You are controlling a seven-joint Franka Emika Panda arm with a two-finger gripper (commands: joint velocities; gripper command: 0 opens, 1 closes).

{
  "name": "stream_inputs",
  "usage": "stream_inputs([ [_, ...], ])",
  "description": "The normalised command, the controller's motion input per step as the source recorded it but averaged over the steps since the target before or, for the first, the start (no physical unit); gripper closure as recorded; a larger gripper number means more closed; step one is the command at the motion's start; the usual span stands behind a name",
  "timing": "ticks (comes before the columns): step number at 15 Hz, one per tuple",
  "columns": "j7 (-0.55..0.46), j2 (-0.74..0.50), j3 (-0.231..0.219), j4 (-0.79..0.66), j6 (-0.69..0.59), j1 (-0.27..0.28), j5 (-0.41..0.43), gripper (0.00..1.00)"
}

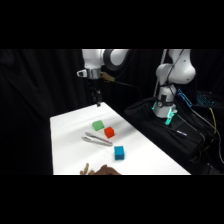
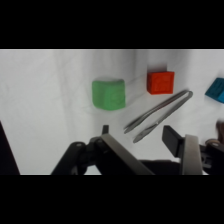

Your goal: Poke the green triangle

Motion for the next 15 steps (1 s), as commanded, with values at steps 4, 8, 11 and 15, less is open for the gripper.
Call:
stream_inputs([
  [4,-0.21,0.19,-0.007,0.18,0.1,-0.068,0.09,0.87],
  [8,-0.12,0.21,0.008,0.07,0.21,-0.062,0.106,0.99],
  [11,-0.06,0.27,0.024,0.01,0.41,-0.088,0.175,0.96],
  [15,0.01,0.31,0.045,0.06,0.38,-0.085,0.118,0.98],
])
